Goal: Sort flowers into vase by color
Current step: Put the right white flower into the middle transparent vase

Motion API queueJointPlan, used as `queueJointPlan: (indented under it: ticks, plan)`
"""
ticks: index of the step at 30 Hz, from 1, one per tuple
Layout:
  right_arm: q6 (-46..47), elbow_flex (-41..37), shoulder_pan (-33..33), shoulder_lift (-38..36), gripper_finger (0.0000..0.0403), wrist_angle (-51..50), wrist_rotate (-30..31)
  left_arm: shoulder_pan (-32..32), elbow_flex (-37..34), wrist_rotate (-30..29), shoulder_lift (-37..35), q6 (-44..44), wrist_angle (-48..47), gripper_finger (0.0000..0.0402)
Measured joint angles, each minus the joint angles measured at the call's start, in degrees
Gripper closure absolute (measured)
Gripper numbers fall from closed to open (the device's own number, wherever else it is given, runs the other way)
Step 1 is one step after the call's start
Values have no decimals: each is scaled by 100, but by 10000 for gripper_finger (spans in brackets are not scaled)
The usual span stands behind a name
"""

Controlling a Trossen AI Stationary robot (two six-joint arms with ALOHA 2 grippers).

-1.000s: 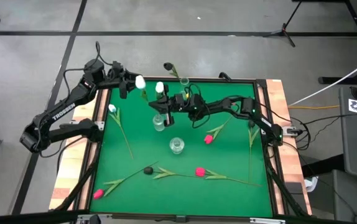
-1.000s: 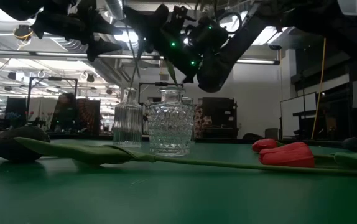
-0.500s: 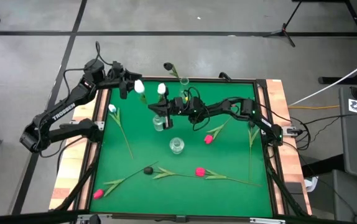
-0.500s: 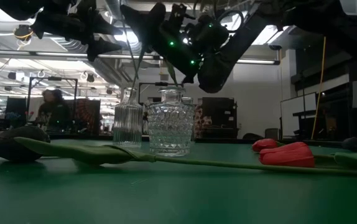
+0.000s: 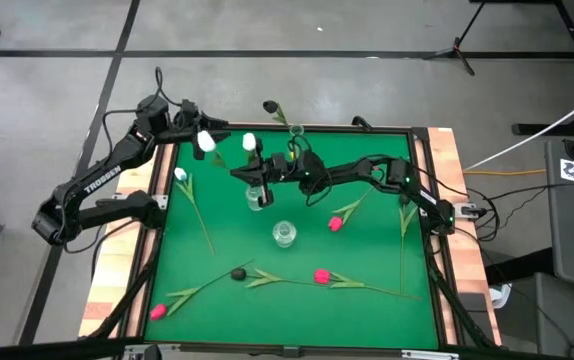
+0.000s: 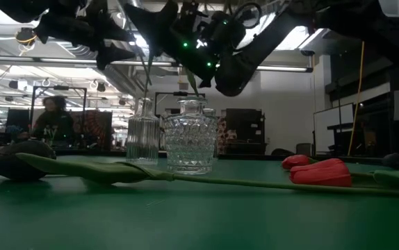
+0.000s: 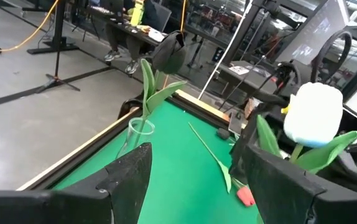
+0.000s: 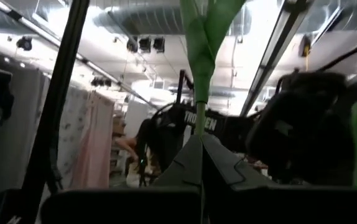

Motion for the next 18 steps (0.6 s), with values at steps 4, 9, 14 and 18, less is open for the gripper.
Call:
queueJointPlan:
  ticks: [4,9,14,18]
  plan:
    - [-287,35,24,-4,403,-15,-101,1,0,-129,0,59,-173,153]
    - [-325,33,-11,-4,403,49,-110,0,0,-169,0,180,-295,153]
    - [-253,35,-19,244,403,512,106,1,0,-169,0,189,-288,153]
    - [172,24,-17,578,403,797,503,2,0,-171,0,189,-282,153]
